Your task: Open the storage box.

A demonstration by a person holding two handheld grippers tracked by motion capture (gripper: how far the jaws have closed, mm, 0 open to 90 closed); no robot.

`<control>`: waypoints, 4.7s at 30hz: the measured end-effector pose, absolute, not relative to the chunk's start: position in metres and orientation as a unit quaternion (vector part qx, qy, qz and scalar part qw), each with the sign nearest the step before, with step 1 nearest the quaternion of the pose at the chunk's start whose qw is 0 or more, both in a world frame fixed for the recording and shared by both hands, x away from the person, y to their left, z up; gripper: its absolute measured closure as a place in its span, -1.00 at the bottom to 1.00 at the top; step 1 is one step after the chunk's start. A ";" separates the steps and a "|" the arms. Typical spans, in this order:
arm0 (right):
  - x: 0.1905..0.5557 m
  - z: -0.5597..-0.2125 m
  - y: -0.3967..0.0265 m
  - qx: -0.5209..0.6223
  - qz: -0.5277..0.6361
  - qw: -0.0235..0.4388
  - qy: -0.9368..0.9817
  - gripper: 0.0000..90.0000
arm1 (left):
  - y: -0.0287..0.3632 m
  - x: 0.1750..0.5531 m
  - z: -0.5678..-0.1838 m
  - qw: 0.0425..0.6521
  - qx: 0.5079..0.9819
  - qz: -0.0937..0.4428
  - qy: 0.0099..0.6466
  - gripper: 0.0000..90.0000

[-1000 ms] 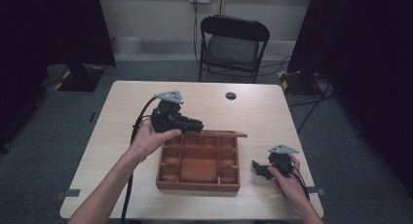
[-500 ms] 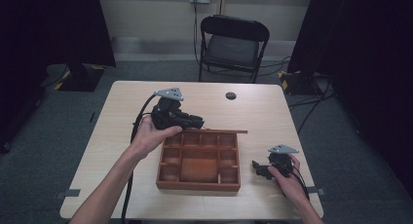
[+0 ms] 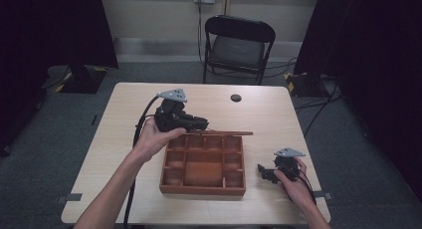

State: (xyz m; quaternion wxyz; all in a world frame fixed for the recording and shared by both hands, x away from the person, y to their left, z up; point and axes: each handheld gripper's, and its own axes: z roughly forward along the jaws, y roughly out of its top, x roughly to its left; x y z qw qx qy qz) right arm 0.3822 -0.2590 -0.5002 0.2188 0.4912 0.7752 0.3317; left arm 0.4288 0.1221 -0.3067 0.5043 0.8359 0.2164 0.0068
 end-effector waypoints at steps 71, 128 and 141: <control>0.382 -0.500 -0.259 0.491 0.332 0.219 0.775 -0.77 | 0.122 0.430 -0.307 0.506 0.835 0.005 0.217 0.85; 0.382 -0.500 -0.259 0.492 0.331 0.219 0.775 -0.77 | 0.122 0.429 -0.307 0.508 0.833 0.006 0.221 0.85; 0.382 -0.500 -0.259 0.491 0.332 0.219 0.775 -0.77 | 0.123 0.430 -0.307 0.508 0.833 0.006 0.219 0.85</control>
